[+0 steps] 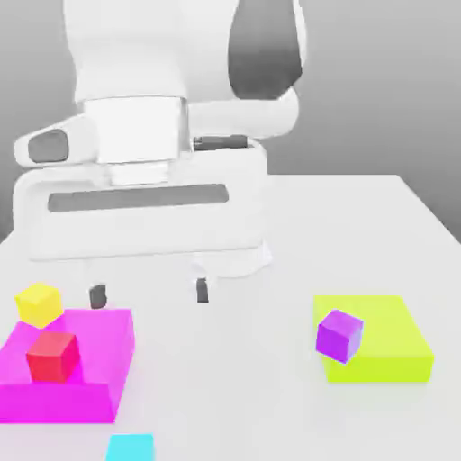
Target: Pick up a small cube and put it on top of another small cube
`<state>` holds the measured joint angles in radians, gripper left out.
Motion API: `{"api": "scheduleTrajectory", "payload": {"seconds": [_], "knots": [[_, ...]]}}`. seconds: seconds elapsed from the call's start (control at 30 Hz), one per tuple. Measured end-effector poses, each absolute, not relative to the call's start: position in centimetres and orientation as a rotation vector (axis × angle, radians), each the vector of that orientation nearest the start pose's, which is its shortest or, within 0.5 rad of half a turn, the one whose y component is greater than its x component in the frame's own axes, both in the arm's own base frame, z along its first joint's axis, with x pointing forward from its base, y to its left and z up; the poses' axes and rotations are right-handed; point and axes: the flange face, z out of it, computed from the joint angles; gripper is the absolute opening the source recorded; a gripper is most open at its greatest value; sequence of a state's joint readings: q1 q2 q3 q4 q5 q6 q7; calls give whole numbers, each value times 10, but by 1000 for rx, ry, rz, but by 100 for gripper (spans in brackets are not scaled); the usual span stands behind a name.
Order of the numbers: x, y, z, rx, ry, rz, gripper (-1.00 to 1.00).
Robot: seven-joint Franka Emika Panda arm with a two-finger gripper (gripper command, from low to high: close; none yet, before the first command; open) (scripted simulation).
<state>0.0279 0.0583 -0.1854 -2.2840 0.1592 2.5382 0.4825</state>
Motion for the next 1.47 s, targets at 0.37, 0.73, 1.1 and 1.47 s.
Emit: {"api": "scheduleTrajectory", "payload": {"seconds": [0.37,0.73,1.1,1.47], "knots": [[521,-120,164,-2925,1145,-5,0],[521,-121,159,-2926,1145,0,-100],[453,-209,291,-2799,1432,-6,-100],[415,-235,268,-2735,1538,1,100]]}}
